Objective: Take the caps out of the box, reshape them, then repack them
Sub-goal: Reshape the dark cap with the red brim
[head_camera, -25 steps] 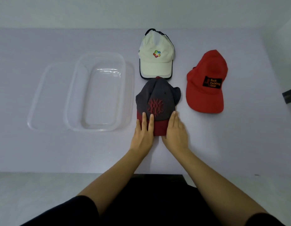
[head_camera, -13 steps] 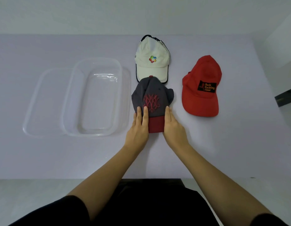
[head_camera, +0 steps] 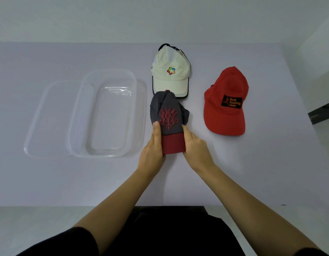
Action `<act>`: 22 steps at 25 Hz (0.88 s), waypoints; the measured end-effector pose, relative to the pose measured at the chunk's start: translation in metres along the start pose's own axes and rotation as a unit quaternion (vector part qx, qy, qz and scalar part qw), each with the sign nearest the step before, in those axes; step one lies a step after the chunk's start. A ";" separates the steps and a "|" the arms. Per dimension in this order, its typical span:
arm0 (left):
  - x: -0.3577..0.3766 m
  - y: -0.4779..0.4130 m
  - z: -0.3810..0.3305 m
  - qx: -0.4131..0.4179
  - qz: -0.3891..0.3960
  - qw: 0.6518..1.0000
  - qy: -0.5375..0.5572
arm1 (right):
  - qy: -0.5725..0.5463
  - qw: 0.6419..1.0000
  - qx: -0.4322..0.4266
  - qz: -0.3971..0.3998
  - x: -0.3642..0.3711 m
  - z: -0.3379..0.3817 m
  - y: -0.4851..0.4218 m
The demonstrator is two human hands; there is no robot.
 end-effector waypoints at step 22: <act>-0.011 -0.005 0.004 -0.079 0.060 0.972 0.211 | -0.239 0.967 0.066 -0.062 -0.011 -0.021 -0.005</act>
Point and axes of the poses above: each hand's wrist, its own y-axis away from the middle knuckle, its own x-axis out of the palm, z = x × y, the point moved 10 cm from there along -y, towards the middle knuckle, and after that the axes turned 15 degrees about -x, right-handed, at the moved point
